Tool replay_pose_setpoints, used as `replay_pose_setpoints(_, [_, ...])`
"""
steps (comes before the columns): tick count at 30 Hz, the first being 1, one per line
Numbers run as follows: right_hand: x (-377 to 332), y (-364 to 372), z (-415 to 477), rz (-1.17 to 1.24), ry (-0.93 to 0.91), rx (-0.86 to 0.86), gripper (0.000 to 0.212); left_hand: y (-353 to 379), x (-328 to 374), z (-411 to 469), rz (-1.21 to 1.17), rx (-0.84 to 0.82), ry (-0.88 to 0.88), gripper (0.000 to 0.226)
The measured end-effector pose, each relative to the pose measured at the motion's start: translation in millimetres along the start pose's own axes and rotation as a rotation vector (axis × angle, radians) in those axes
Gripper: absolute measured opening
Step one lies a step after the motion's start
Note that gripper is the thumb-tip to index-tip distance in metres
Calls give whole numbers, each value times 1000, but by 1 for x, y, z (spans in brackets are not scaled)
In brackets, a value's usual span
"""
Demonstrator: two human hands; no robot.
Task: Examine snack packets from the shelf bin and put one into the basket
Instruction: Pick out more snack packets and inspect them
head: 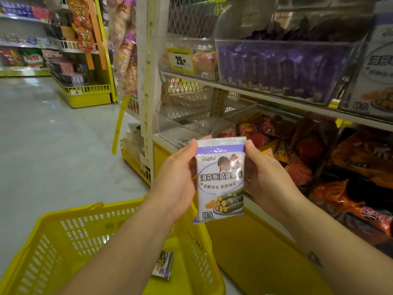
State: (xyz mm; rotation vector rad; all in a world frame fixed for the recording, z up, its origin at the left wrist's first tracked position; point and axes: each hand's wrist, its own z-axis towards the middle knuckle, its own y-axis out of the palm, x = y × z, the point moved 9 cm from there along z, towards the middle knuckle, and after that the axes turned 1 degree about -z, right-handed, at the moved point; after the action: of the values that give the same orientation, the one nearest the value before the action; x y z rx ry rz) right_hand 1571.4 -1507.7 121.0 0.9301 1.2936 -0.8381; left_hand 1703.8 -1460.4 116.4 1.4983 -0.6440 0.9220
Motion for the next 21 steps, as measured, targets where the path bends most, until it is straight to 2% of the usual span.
replay_pose_setpoints(2, [3,7,-2,-20,63,-117,50,-4,4,2,-69,34,-4,37])
replay_pose_setpoints(4, [10,17,-10,-83,148,-277,39,-7,9,4,-136,46,6,34])
replay_pose_setpoints(6, [18,22,-16,-120,224,-360,26,-10,12,7,-183,46,4,32])
replay_pose_setpoints(9, [21,22,-18,-87,280,-332,24,-13,7,10,-123,9,-82,36])
replay_pose_setpoints(14, [17,16,-15,-41,285,-201,32,-10,-12,2,35,-217,-292,39])
replay_pose_setpoints(21, [13,18,-16,37,287,-217,22,-10,-19,1,47,-280,-277,39])
